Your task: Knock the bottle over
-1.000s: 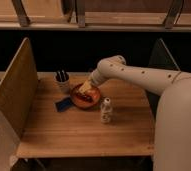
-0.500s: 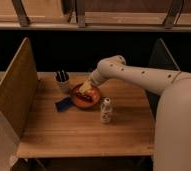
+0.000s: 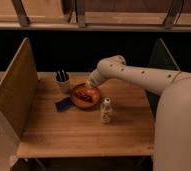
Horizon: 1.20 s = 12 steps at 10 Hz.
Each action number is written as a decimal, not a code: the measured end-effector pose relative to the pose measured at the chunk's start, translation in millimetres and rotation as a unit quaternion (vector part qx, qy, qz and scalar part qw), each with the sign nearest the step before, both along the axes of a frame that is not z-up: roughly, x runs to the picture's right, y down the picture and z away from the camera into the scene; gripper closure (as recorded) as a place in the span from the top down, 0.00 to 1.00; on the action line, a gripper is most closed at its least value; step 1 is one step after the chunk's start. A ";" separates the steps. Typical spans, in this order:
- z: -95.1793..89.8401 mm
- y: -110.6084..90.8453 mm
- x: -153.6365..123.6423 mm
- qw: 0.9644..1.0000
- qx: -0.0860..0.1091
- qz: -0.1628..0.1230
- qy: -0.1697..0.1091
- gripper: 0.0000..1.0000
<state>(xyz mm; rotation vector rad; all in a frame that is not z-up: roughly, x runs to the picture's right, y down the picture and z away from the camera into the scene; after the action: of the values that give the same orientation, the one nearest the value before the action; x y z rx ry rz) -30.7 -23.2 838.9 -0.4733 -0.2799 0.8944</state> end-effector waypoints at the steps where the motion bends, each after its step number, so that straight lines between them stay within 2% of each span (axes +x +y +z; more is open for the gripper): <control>1: -5.4 7.0 -2.8 1.000 0.000 -0.016 0.003 0.03; 2: -9.5 13.0 -6.5 1.000 -0.001 -0.029 0.006 0.01; 3: -22.2 32.0 -14.1 0.998 -0.007 -0.068 0.017 0.00; 4: -32.3 48.3 -18.8 0.995 -0.015 -0.098 0.026 0.00; 5: -43.5 67.2 -18.9 0.990 -0.028 -0.129 0.041 0.00; 8: -61.9 105.1 -20.0 0.982 -0.071 -0.162 0.062 0.00; 10: -73.1 138.4 -24.5 0.976 -0.118 -0.173 0.065 0.00; 11: -78.9 155.4 -26.2 0.971 -0.143 -0.177 0.067 0.00; 12: -82.5 164.9 -24.9 0.968 -0.159 -0.180 0.071 0.00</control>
<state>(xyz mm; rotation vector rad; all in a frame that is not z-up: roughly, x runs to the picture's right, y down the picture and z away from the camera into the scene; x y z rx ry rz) -55.6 141.7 756.4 -0.7273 0.0854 0.6120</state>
